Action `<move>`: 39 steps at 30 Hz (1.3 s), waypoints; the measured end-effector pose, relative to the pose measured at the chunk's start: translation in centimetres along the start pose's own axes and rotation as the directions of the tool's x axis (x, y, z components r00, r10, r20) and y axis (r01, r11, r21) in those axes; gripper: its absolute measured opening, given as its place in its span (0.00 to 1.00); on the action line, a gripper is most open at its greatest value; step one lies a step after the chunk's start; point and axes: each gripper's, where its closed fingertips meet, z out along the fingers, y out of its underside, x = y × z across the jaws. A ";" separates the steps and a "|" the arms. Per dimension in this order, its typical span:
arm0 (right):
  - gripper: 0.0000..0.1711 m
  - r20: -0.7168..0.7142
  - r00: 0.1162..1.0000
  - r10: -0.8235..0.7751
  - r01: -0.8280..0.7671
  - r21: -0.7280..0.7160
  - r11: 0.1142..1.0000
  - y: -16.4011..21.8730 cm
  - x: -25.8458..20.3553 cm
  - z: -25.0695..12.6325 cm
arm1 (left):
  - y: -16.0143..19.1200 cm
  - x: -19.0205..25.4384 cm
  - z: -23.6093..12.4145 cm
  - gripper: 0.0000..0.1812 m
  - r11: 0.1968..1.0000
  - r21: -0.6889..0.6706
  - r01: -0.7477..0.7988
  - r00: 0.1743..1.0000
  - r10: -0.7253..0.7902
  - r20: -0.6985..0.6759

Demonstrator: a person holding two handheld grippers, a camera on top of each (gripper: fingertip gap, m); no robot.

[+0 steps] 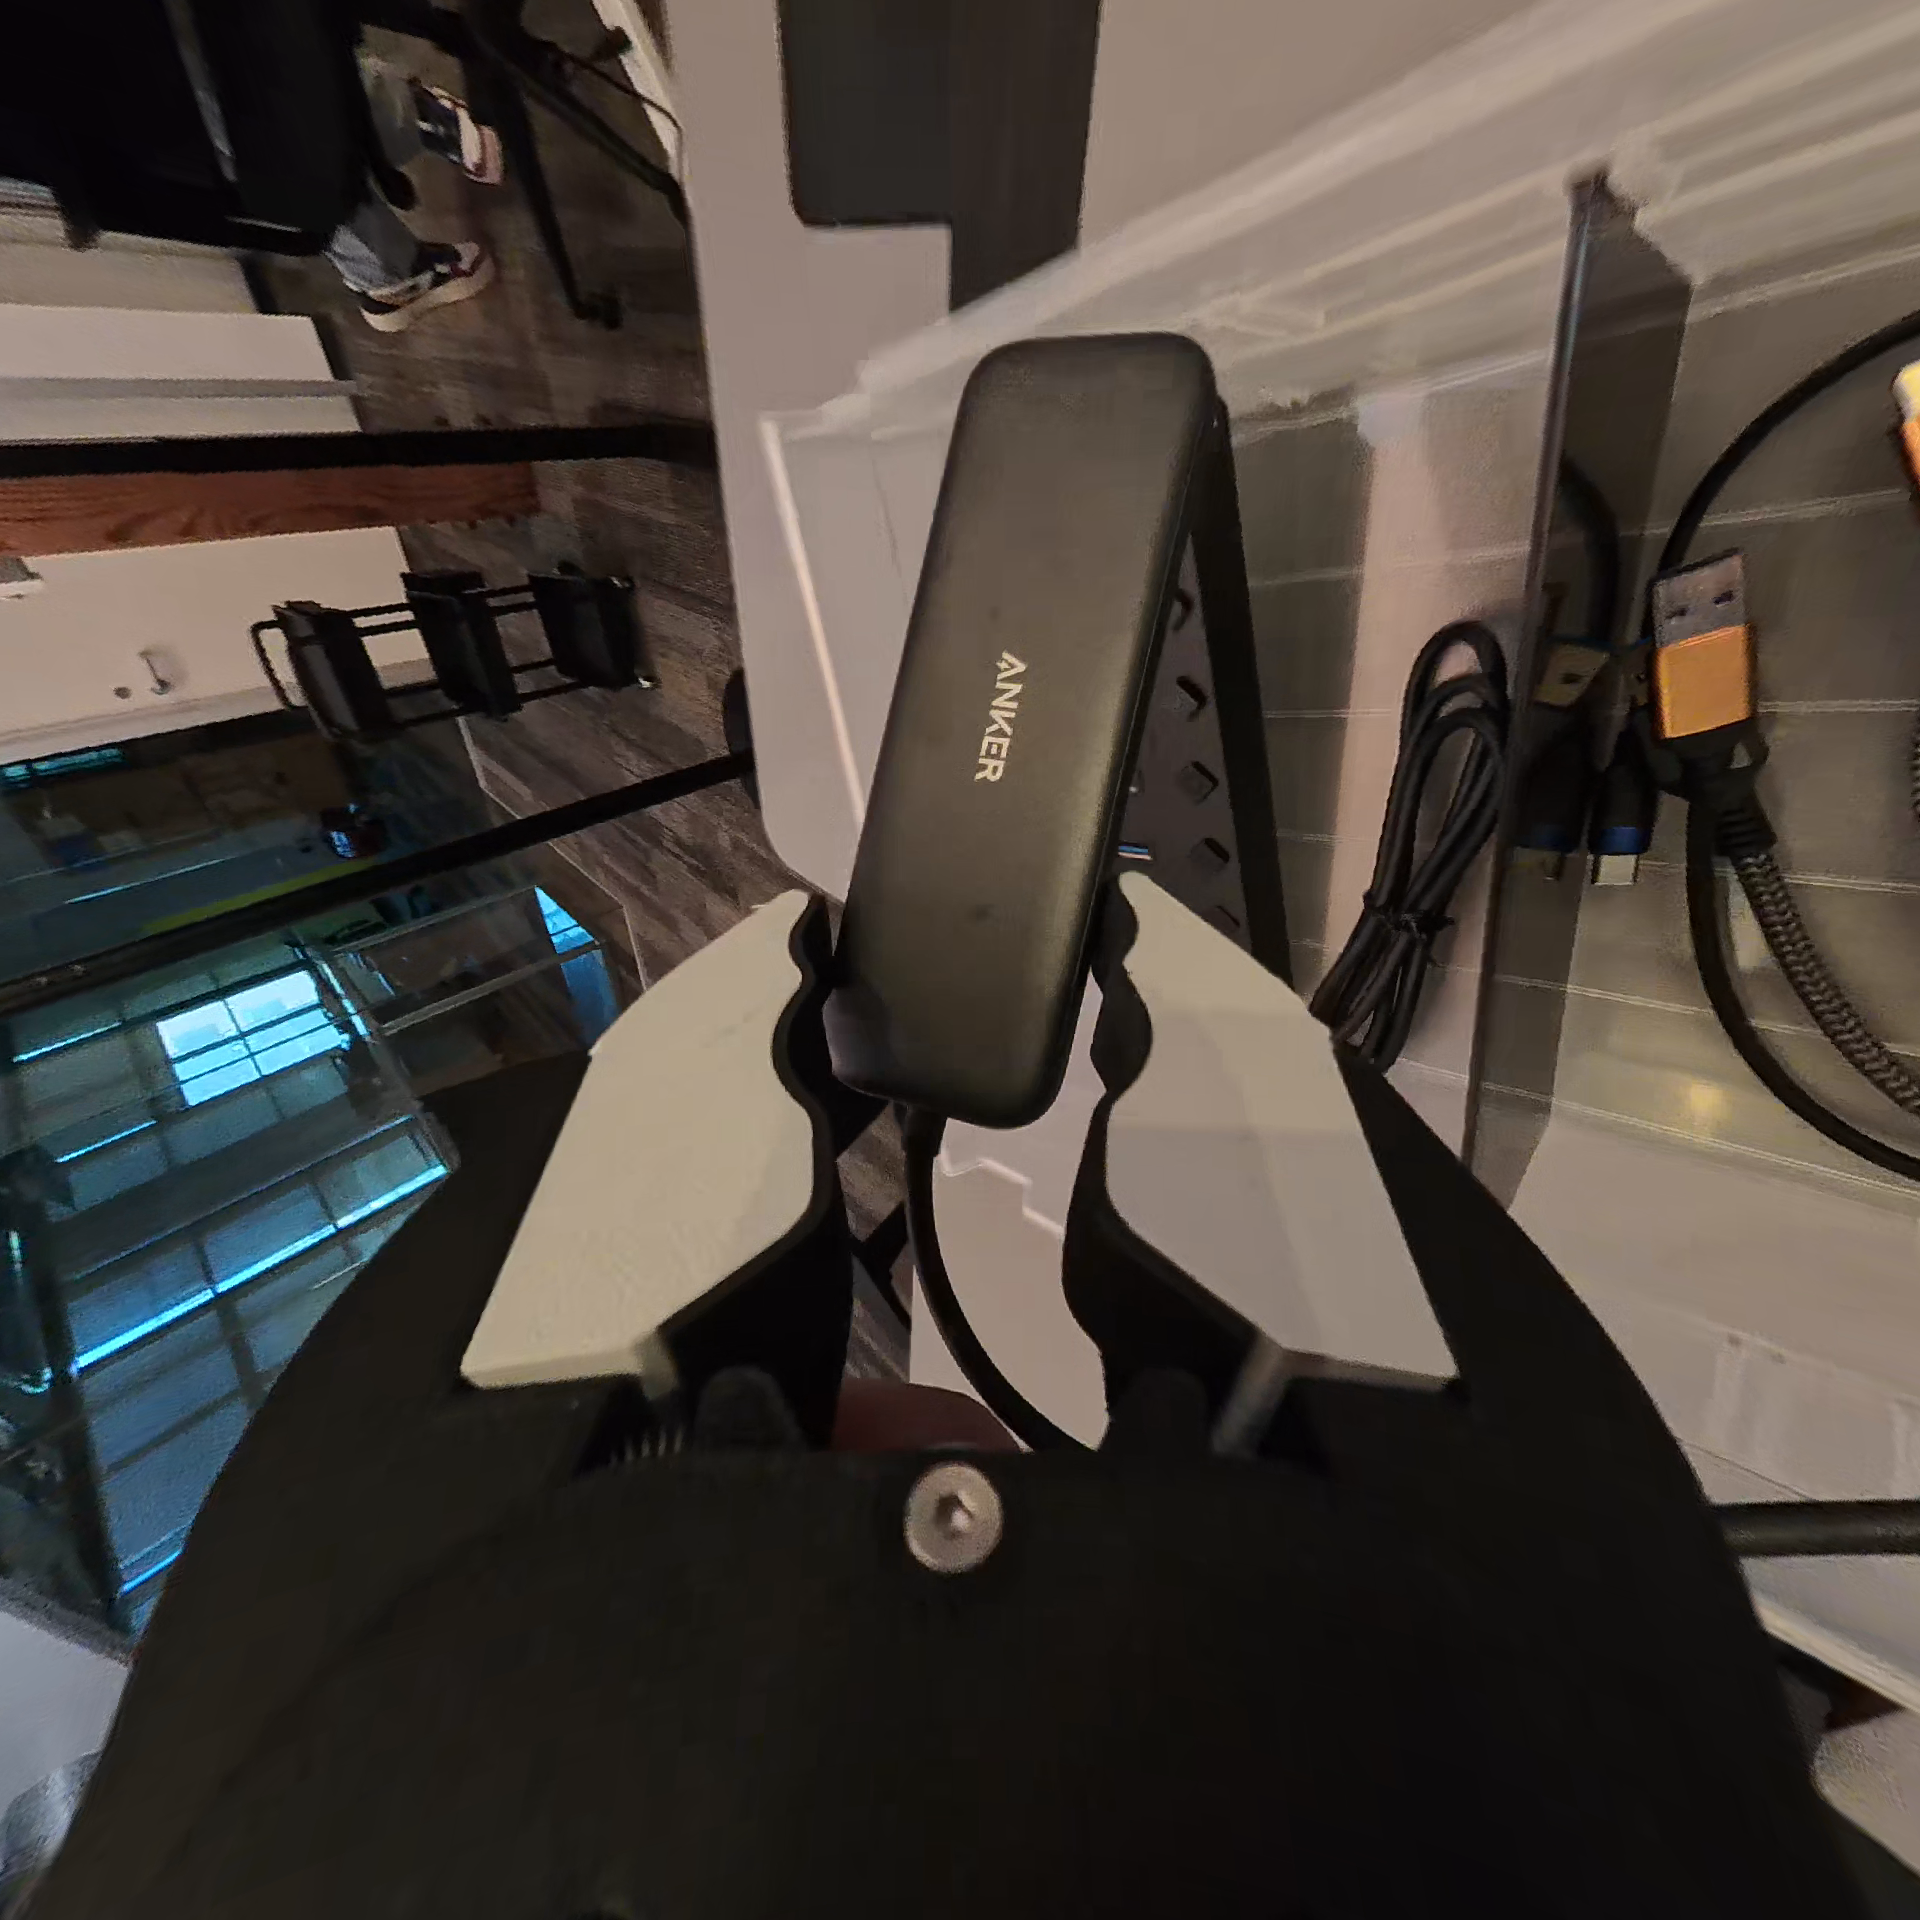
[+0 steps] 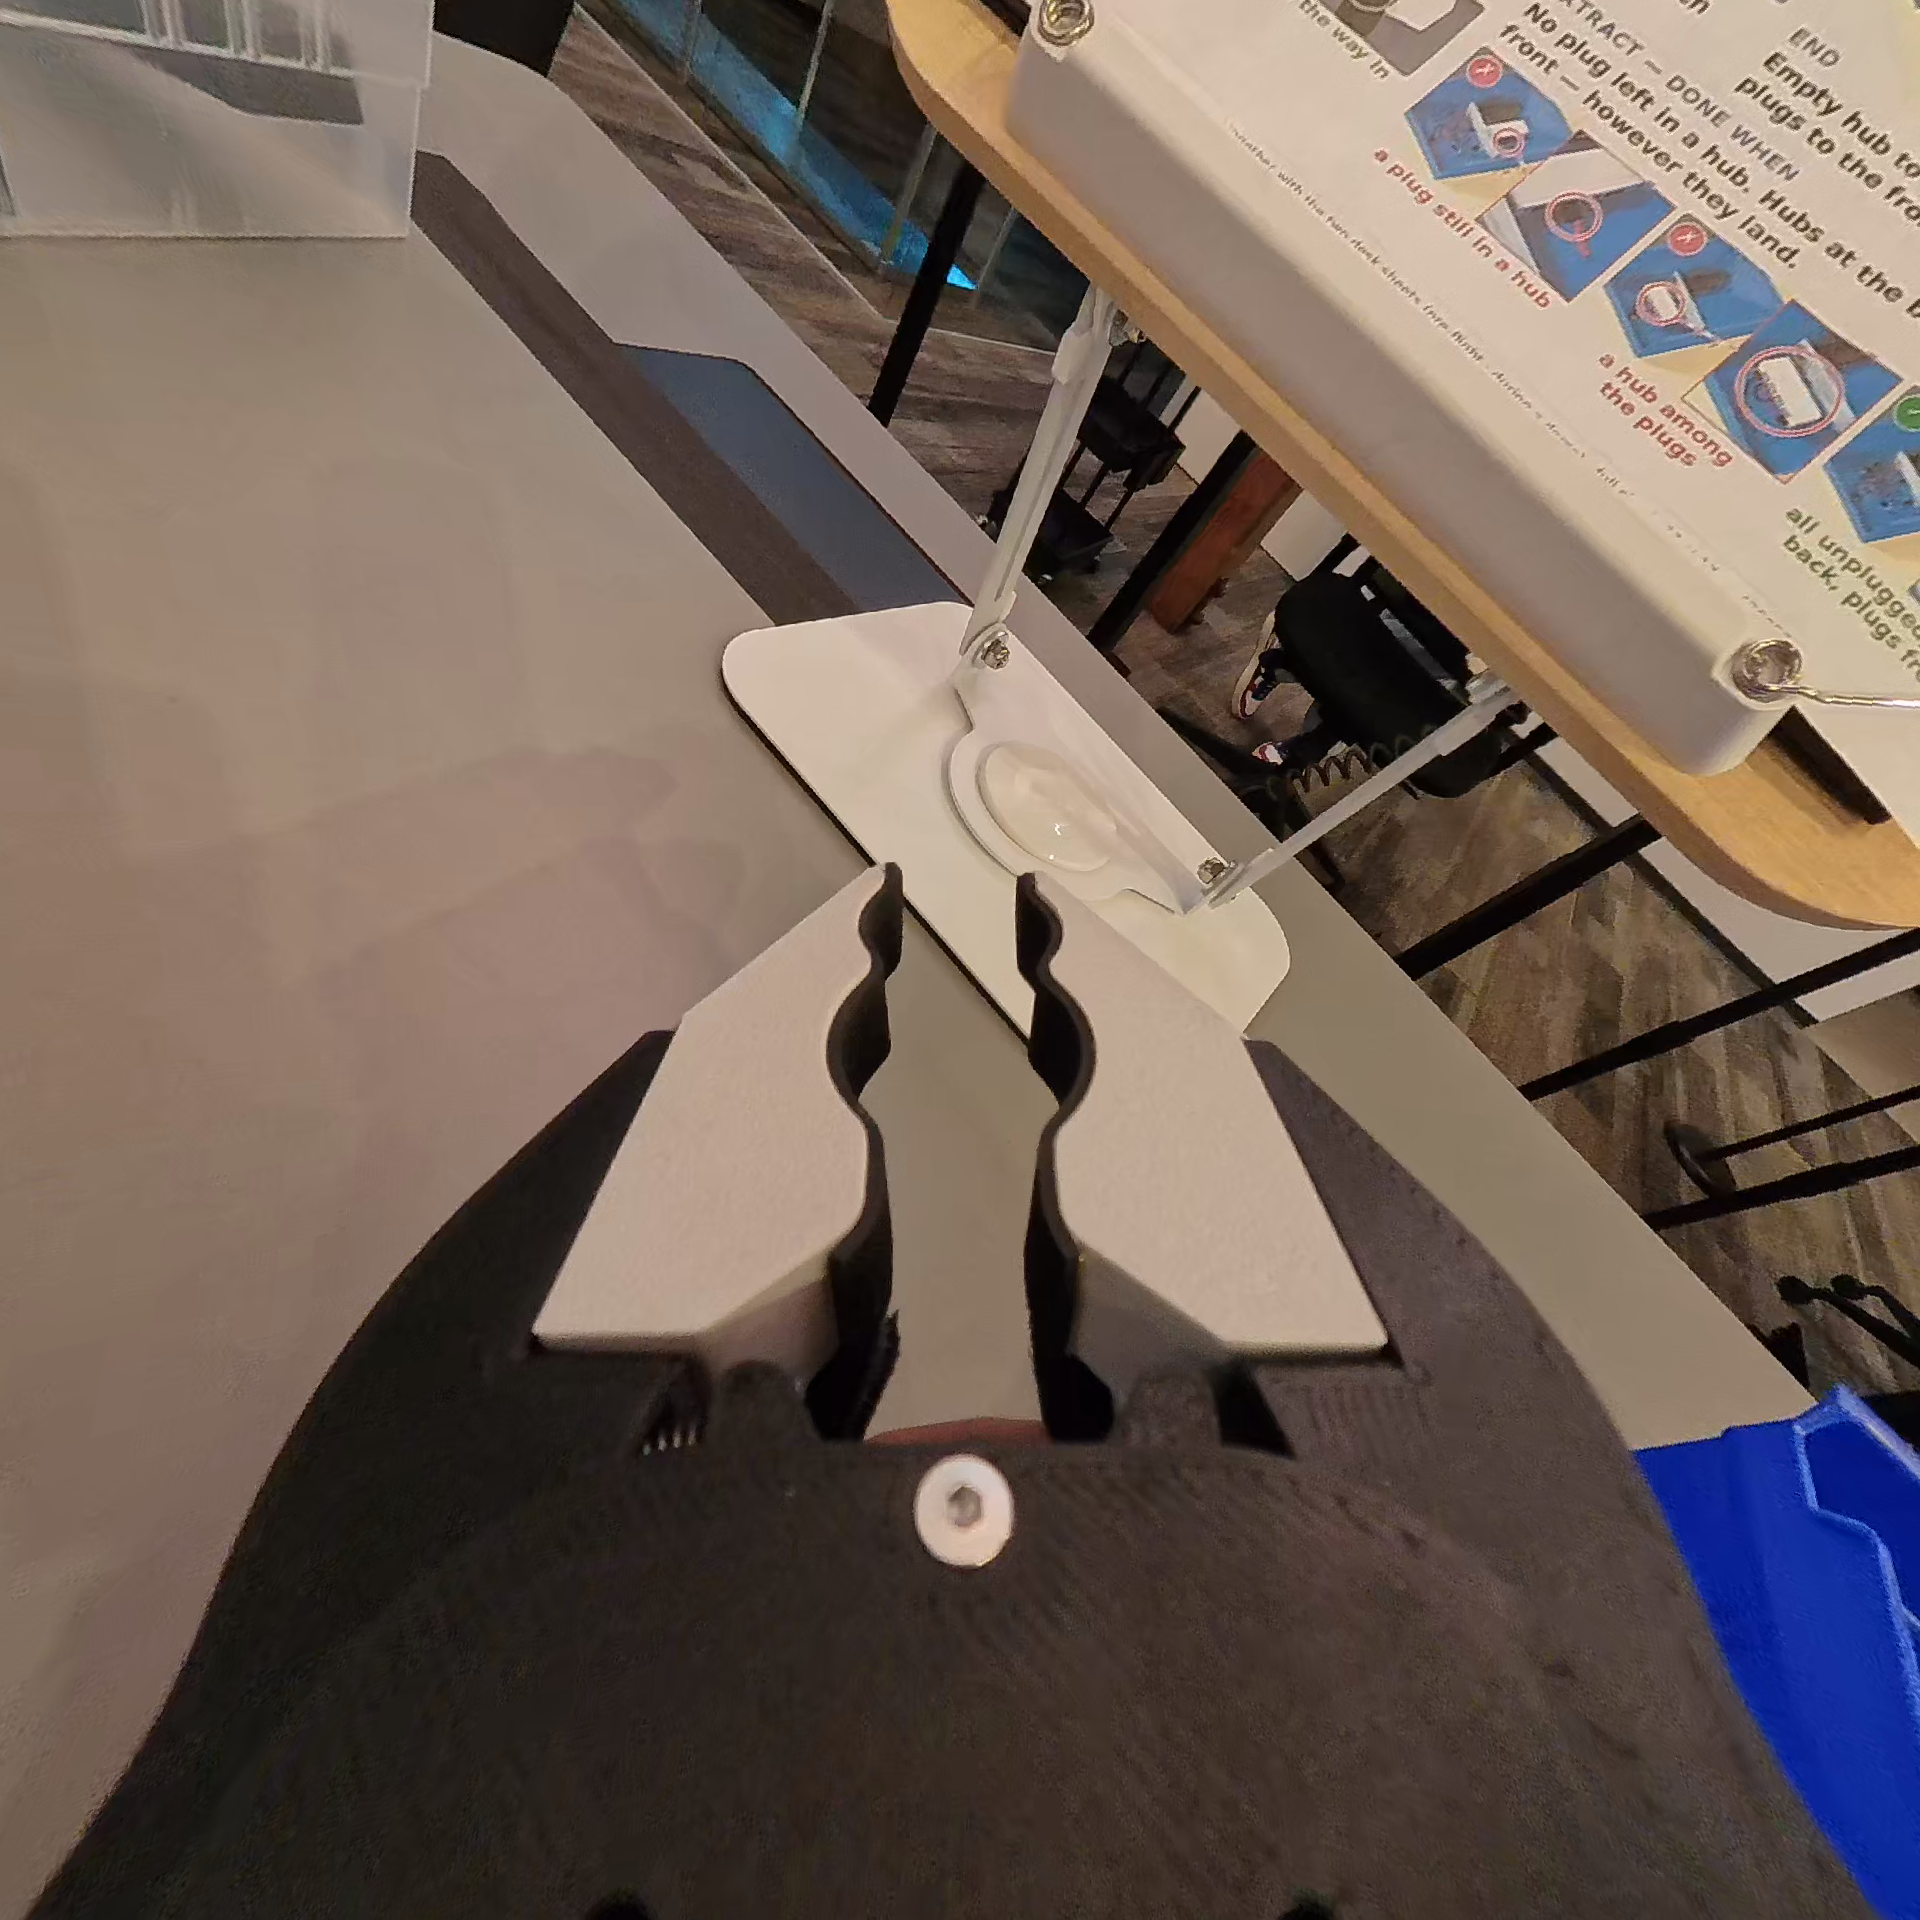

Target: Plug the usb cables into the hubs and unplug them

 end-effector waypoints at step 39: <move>0.10 0.017 0.989 0.149 -0.149 0.066 0.987 -0.6 5.2 -2.4 | -43.3 22.1 -4.8 0.26 0.734 0.675 0.076 0.884 0.263 -0.385</move>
